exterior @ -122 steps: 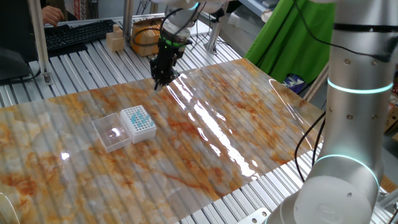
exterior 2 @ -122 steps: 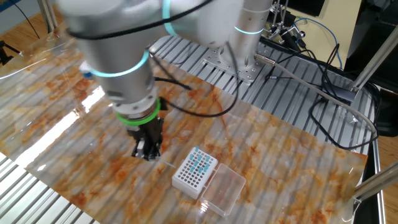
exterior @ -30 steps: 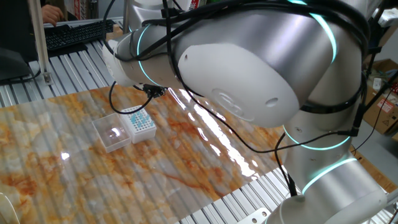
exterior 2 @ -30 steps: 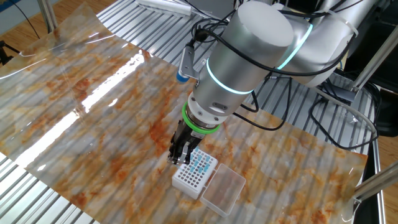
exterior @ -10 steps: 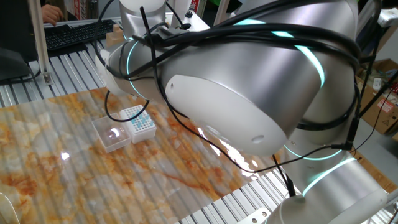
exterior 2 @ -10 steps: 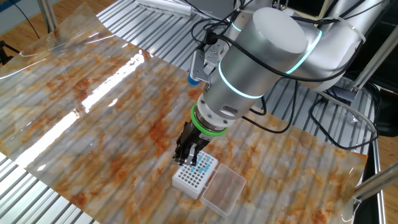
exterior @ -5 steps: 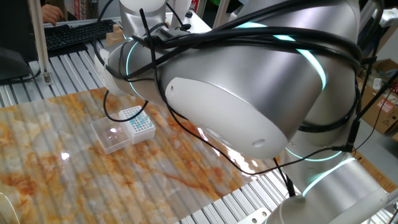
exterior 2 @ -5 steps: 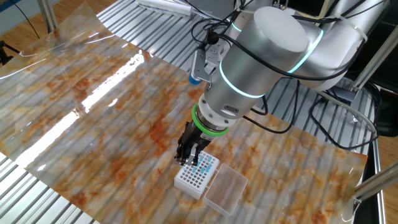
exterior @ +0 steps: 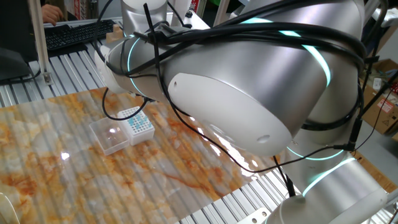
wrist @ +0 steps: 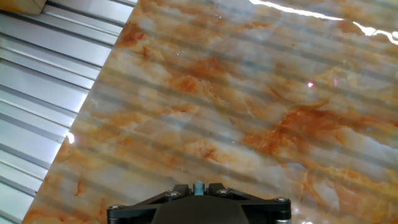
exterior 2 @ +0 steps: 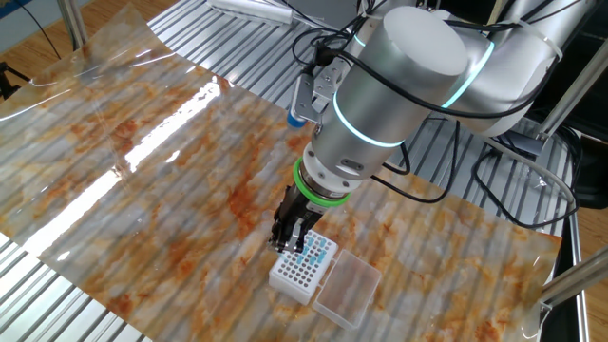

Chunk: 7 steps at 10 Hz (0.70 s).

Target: Insert a medium pipette tip into the holder for medium pipette tips

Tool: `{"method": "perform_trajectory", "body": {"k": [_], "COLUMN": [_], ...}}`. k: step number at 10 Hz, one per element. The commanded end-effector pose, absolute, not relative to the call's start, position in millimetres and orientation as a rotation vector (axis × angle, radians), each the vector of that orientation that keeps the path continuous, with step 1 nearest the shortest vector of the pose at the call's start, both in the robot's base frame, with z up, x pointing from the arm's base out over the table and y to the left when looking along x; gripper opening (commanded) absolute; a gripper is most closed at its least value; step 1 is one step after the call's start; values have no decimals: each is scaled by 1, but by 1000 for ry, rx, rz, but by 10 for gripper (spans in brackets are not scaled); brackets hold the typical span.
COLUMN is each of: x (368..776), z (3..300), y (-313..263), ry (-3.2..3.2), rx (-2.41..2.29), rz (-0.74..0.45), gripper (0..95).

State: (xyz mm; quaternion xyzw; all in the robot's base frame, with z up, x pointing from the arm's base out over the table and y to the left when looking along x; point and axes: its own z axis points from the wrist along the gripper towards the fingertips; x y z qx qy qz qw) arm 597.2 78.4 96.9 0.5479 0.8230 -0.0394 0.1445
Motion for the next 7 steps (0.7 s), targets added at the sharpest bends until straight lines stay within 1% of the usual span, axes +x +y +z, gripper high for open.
{"method": "perform_trajectory", "body": {"k": [1, 5, 6, 7], "x": [597, 596, 595, 595], "z": [96, 97, 97, 97], "y": [79, 81, 82, 83], "ry": [2365, 2367, 2367, 2365], "rx": [1586, 1605, 1607, 1613], "rz": [-116, -117, -117, -115], "gripper": [0, 0, 190, 190]}}
